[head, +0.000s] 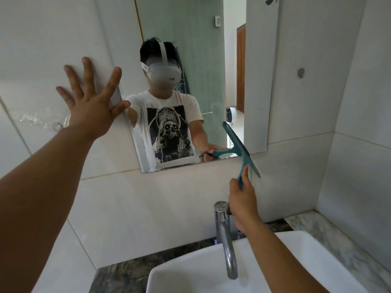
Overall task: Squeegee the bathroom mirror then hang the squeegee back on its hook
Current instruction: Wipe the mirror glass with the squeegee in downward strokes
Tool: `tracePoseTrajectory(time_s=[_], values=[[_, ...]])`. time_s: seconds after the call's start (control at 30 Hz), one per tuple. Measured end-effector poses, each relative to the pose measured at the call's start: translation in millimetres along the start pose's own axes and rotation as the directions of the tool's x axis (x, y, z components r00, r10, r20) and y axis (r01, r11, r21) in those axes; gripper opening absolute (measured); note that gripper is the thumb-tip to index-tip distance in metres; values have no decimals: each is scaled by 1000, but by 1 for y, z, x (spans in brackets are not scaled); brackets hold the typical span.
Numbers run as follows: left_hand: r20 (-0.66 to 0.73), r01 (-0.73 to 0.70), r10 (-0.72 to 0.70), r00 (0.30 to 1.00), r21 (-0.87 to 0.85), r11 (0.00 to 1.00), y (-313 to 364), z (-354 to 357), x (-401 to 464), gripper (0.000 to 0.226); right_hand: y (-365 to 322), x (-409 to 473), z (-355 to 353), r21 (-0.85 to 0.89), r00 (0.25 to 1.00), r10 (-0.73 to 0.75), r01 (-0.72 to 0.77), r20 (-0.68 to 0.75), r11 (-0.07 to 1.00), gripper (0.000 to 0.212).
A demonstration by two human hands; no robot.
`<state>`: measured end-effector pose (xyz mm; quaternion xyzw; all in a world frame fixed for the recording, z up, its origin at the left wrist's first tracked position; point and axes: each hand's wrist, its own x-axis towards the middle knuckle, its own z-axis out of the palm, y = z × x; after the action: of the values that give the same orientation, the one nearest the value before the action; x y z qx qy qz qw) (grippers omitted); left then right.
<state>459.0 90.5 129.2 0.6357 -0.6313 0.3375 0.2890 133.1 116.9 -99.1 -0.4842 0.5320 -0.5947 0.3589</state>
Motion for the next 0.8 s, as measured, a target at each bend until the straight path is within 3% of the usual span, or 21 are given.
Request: tracePoseTrajectory(time_s=[0.17,0.33,0.53,0.8], values=[[-8,-5,6,1000,12,1000,0,1,1,74,-14,-22,41,94,999,51,-50,-10,994,59],[-9,-19,19,1000,39,999,0,2,1,75,-23,-70,93,111,996,26,-35,85,993,59],[0,-9,9,1000,36,999,0,0,2,75,-13,-118,155,64,984,25,-36,175,997,59],[-13,-4,5,1000,72,997,1,0,0,74,-2,-123,151,-72,975,21,-5,222,997,62]])
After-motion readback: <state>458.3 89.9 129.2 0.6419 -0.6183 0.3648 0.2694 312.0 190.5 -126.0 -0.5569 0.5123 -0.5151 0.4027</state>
